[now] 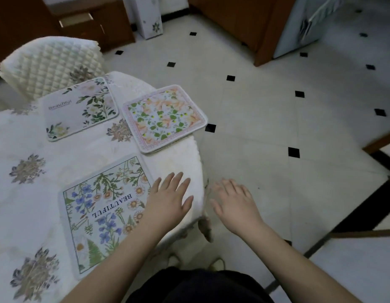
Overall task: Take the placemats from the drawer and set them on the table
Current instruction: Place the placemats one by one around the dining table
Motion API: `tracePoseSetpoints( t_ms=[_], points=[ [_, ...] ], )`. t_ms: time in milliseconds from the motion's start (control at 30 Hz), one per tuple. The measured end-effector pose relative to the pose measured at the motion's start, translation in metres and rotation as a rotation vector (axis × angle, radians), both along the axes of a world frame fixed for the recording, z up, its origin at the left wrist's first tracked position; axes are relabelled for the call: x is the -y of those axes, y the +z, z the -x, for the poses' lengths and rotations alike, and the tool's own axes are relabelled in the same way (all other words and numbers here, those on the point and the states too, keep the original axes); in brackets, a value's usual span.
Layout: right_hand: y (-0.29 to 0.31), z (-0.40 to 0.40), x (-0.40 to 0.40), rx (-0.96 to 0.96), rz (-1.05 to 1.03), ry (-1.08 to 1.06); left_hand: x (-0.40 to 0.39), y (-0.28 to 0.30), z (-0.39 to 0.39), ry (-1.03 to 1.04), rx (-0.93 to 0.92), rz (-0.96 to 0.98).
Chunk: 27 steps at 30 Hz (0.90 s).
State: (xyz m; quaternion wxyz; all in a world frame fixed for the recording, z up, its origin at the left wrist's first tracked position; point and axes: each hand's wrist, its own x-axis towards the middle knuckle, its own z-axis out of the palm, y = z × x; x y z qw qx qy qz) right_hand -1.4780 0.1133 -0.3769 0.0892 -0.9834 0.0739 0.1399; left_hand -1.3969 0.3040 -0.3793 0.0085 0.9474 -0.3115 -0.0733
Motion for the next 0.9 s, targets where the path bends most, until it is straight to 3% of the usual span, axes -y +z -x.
tracePoseSetpoints(
  t_ms=[200,600,900],
  points=[
    [0.004,-0.001,0.029,0.058,0.043,-0.204,0.036,0.015,-0.025,-0.189,0.153,0.153],
    [0.025,0.018,0.082,0.08,0.066,-0.479,0.109,0.019,-0.078,-0.346,0.178,0.141],
    [0.019,0.006,0.169,0.131,0.122,-0.527,0.203,0.021,-0.089,-0.407,0.183,0.108]
  ],
)
